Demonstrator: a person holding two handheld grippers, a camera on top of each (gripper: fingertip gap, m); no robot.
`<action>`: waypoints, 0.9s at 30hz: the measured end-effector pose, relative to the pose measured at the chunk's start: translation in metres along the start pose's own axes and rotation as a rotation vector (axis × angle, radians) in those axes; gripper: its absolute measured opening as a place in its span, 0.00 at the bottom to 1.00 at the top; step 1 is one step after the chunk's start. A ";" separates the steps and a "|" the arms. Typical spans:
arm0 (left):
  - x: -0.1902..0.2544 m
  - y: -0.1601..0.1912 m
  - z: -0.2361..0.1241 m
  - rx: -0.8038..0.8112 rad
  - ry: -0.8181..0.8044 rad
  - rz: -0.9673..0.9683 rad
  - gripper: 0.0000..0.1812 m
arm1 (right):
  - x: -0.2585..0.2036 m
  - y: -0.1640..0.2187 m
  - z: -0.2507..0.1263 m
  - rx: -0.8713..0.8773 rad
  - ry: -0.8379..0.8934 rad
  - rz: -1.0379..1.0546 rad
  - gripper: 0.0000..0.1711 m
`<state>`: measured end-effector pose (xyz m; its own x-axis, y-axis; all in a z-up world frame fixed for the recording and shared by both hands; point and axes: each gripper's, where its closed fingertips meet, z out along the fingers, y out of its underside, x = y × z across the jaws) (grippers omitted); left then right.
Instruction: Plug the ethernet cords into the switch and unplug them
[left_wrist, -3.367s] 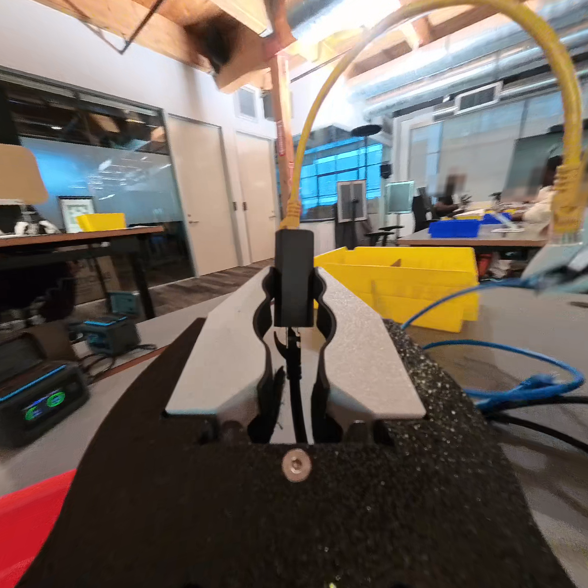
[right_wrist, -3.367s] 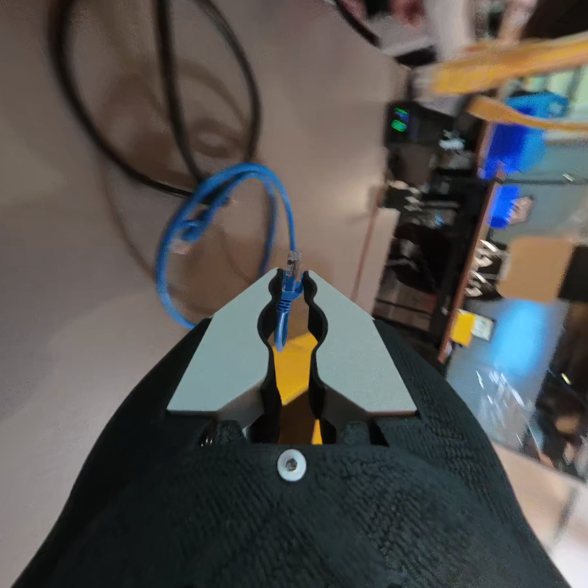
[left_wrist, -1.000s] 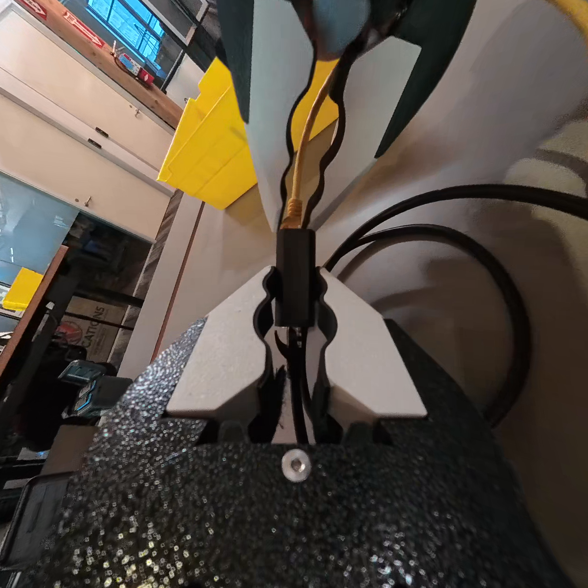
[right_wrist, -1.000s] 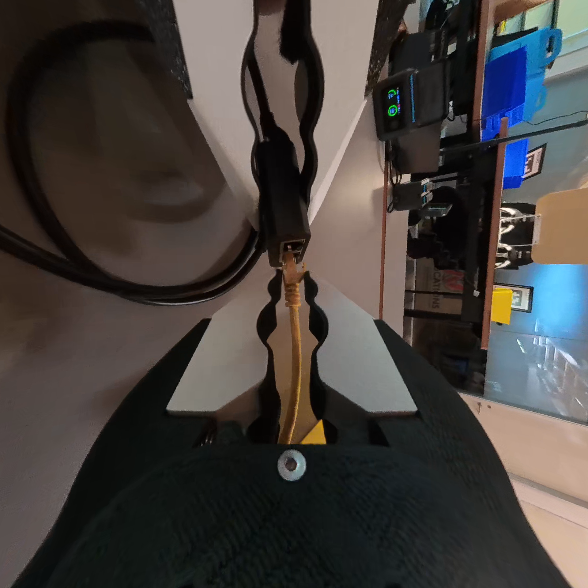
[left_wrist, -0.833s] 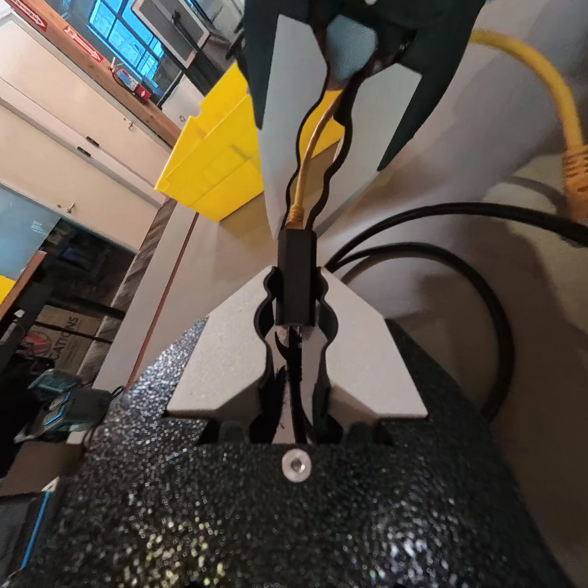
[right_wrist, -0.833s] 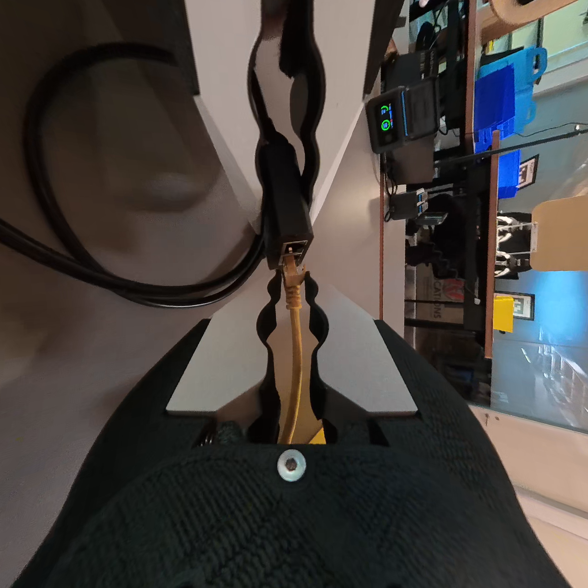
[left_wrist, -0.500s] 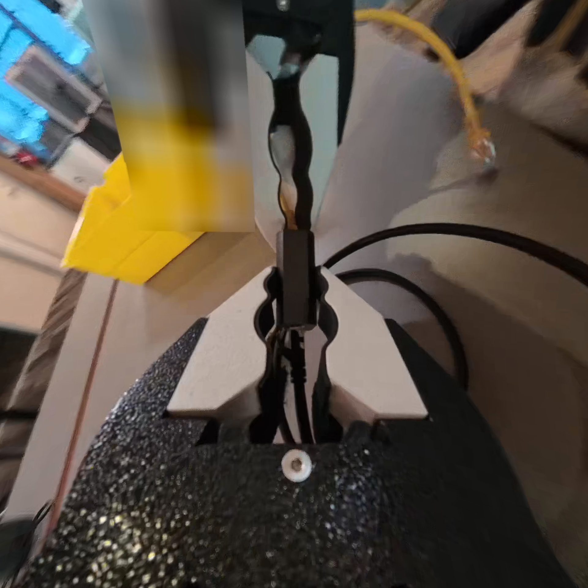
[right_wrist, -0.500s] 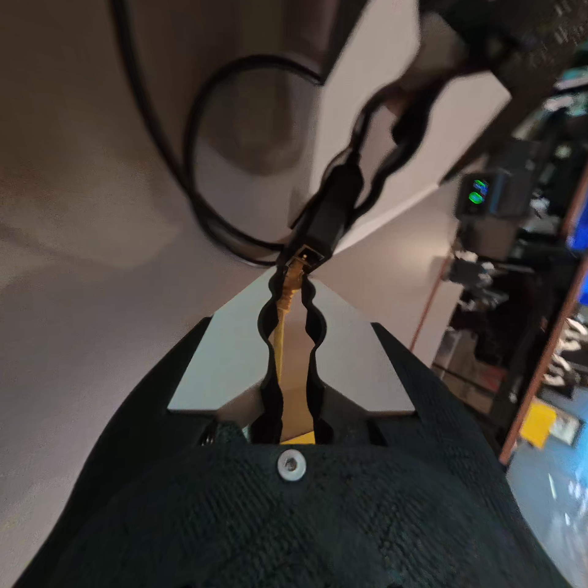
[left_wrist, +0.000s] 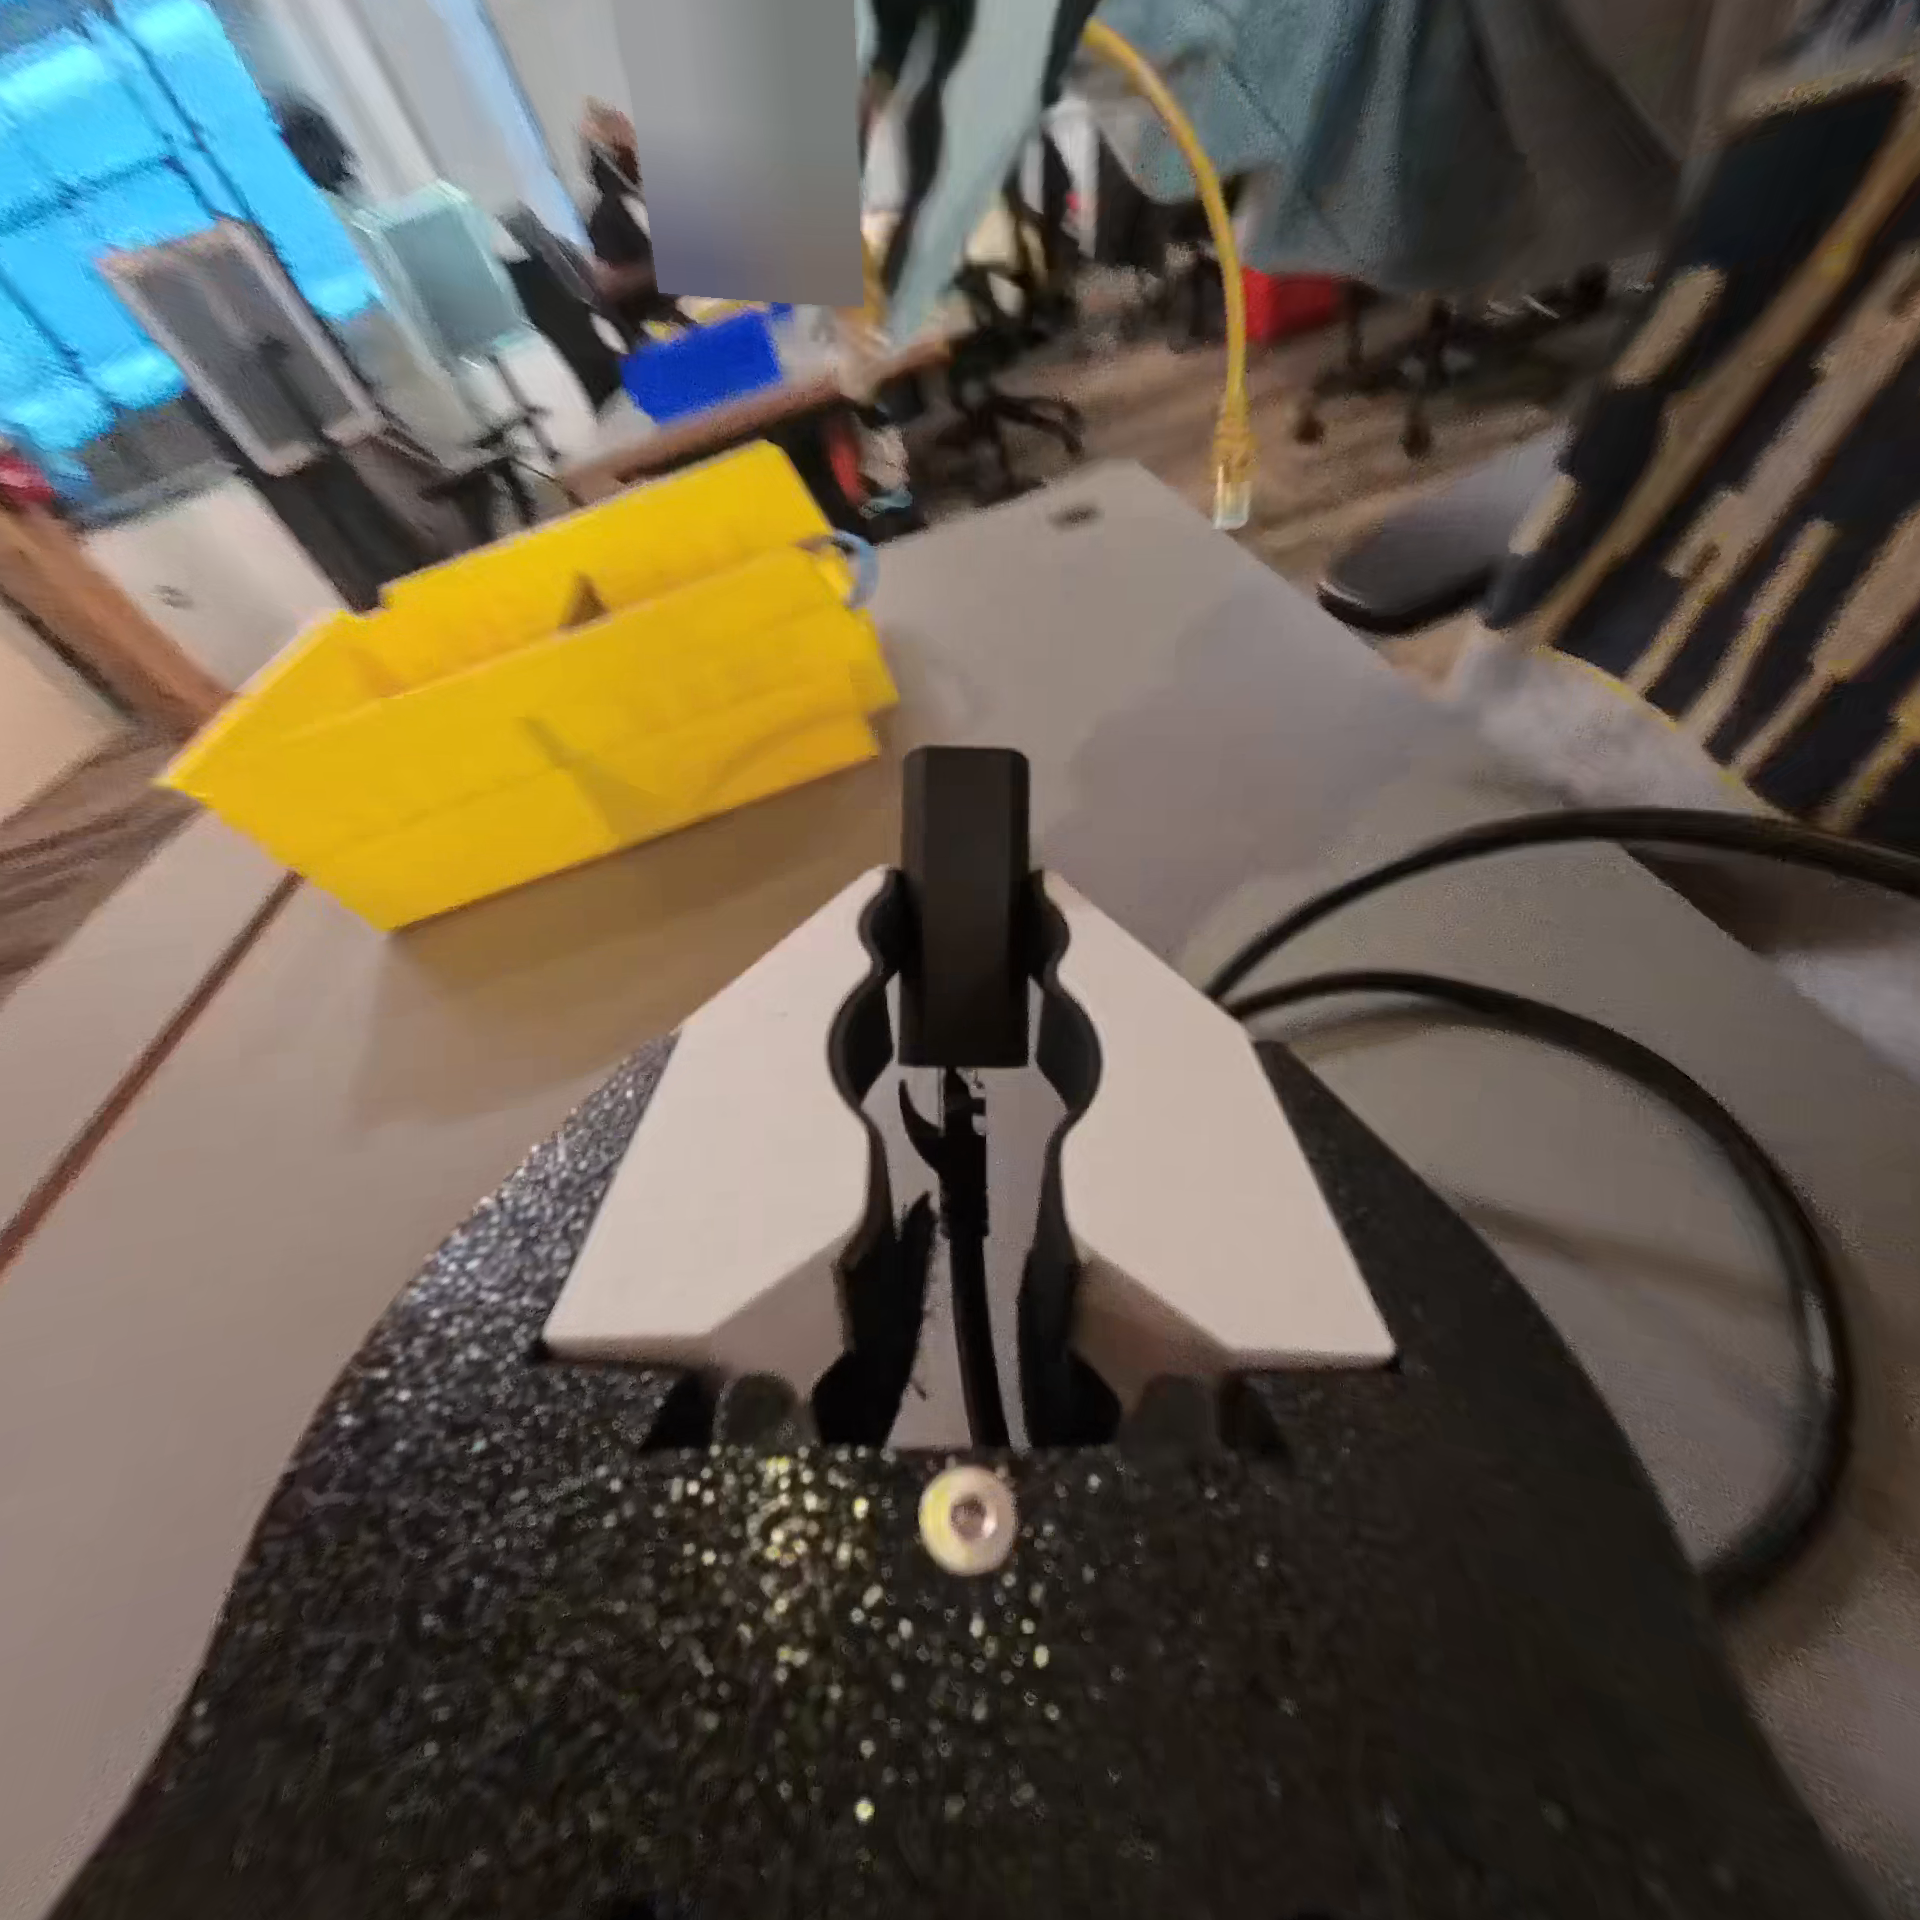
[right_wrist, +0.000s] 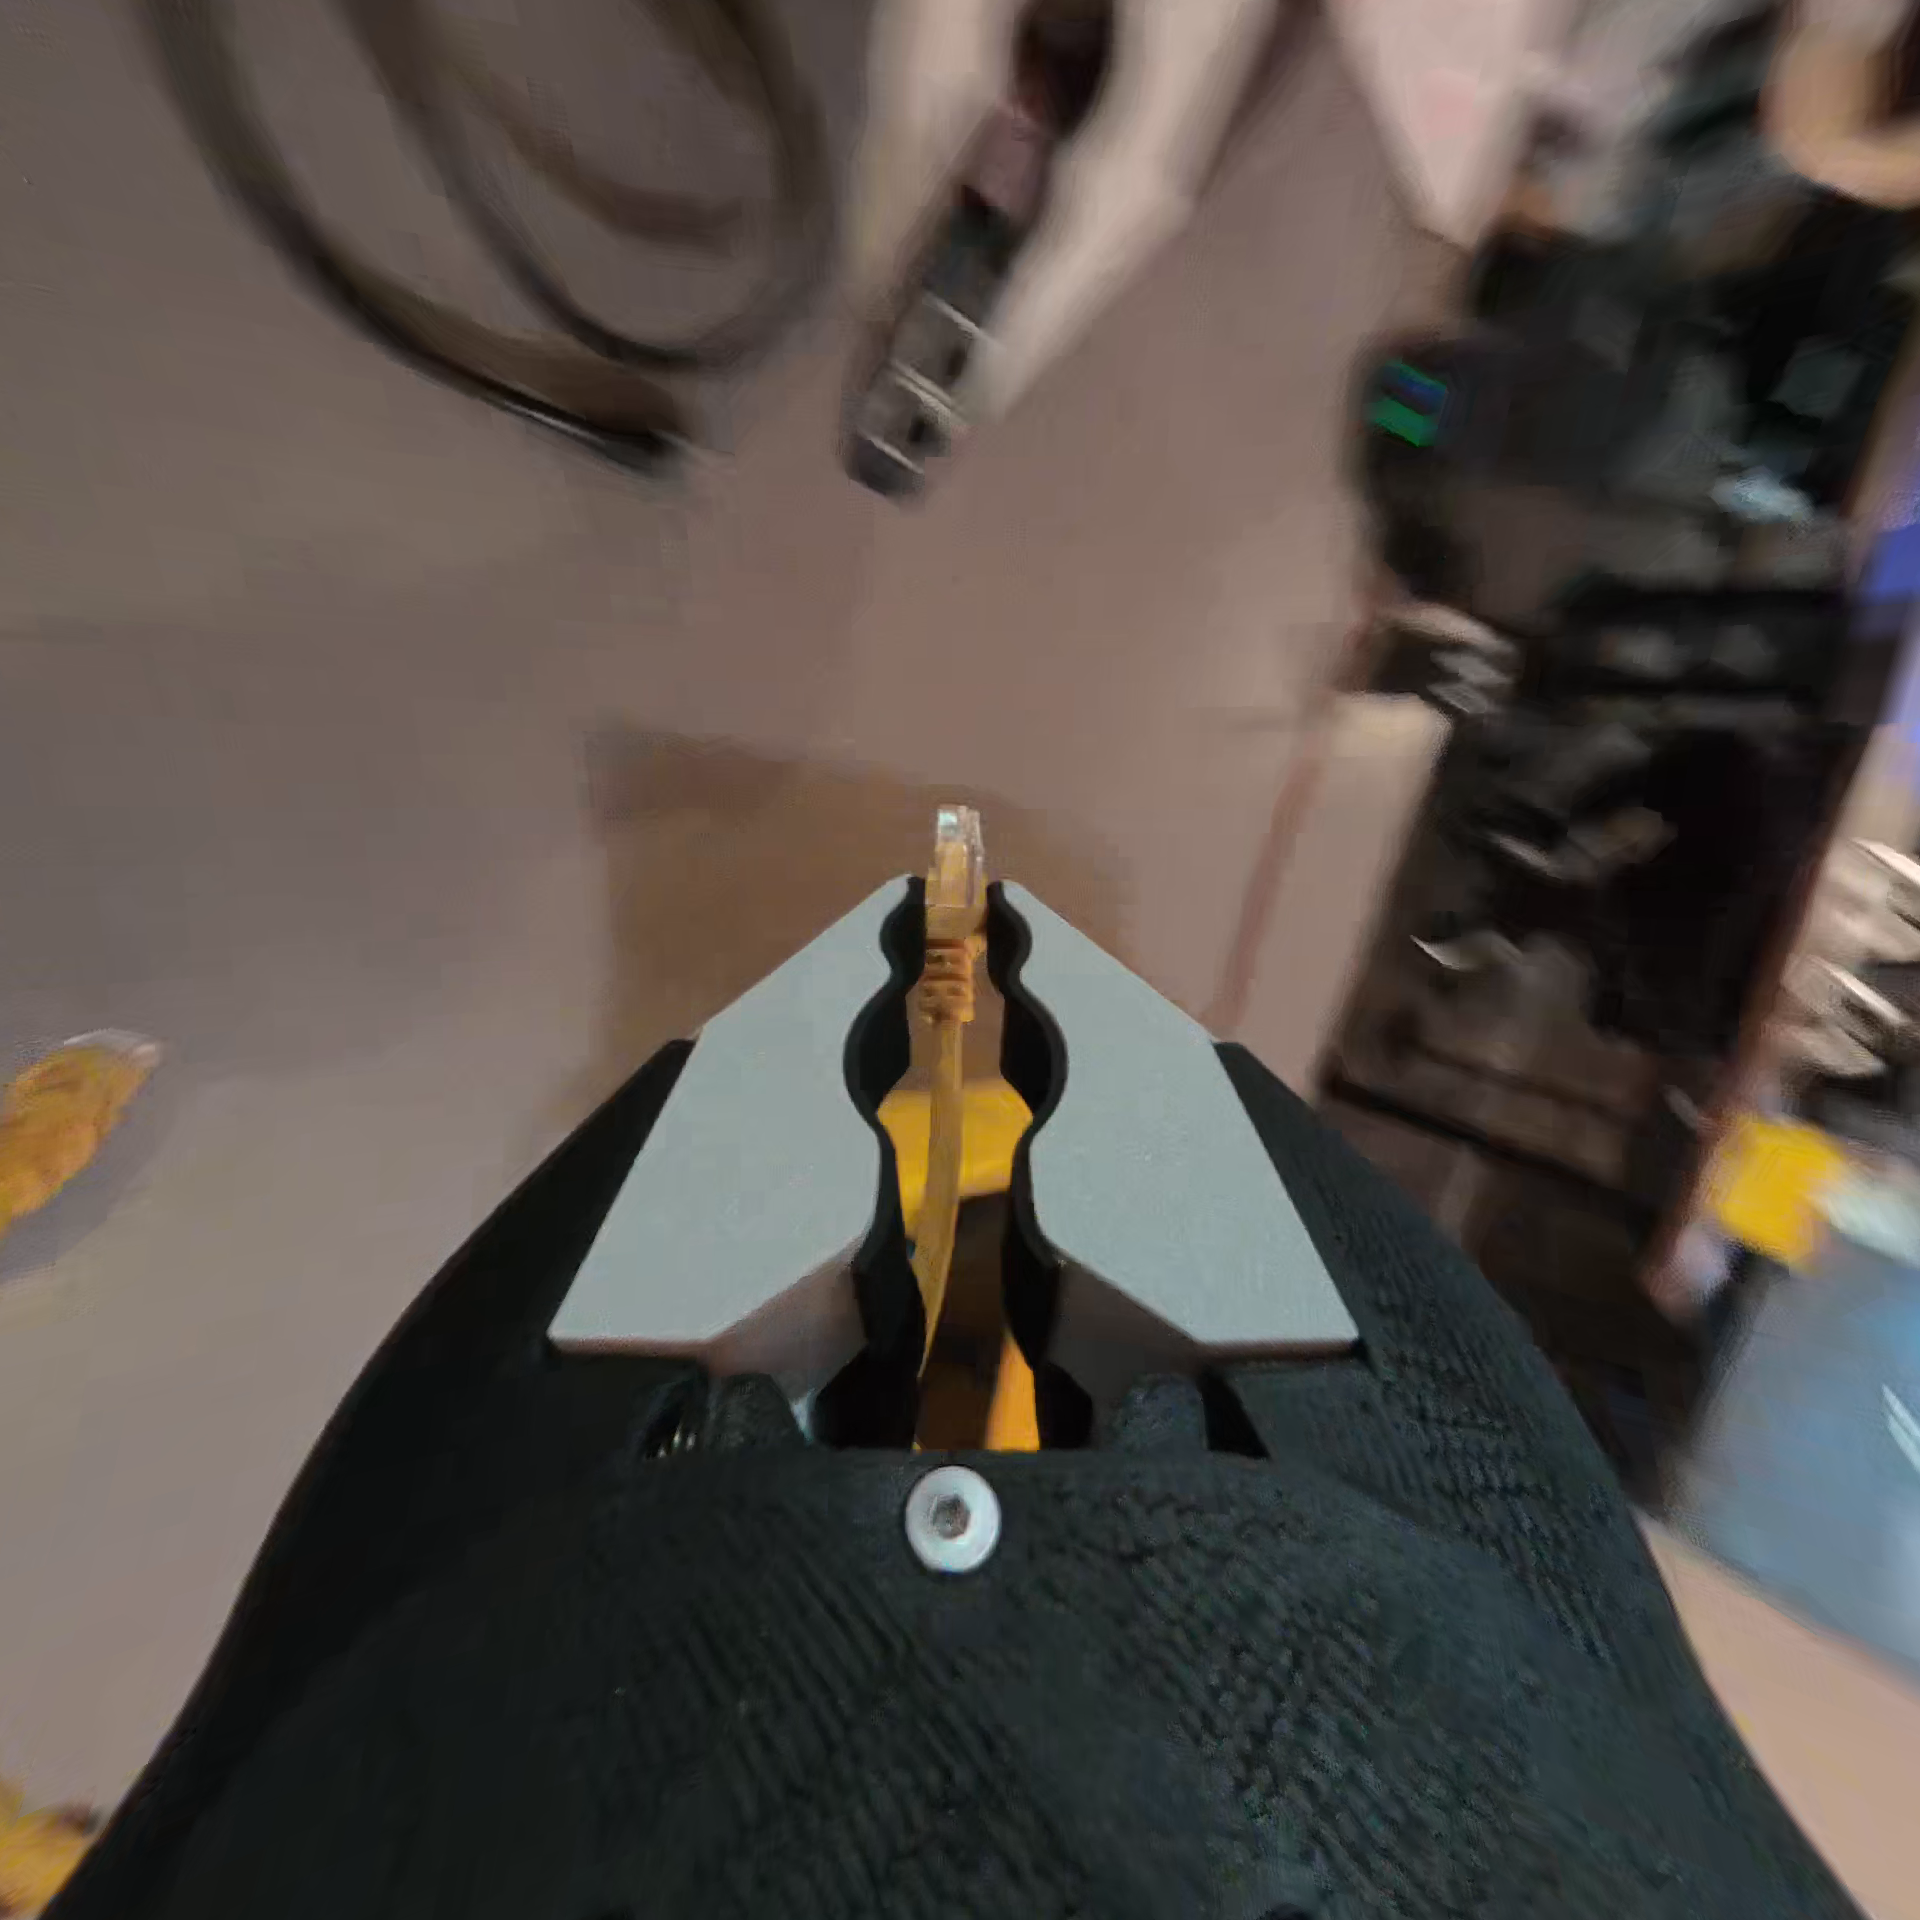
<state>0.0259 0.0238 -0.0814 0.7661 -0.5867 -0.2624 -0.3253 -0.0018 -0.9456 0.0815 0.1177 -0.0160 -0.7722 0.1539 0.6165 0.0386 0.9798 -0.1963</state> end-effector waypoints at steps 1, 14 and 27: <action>-0.012 -0.002 -0.002 0.017 -0.076 -0.007 0.11 | 0.027 0.020 -0.014 -0.035 0.119 0.040 0.06; -0.068 0.007 -0.028 0.034 -0.511 0.007 0.12 | 0.136 0.223 -0.049 -0.384 0.950 0.245 0.06; -0.071 -0.010 -0.038 0.220 -0.487 -0.103 0.12 | 0.118 0.155 -0.016 0.082 0.590 0.923 0.37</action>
<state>-0.0464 0.0349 -0.0464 0.9731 -0.1490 -0.1756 -0.1514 0.1607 -0.9753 0.0070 0.2894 0.0385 -0.0419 0.8816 0.4701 0.3863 0.4482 -0.8062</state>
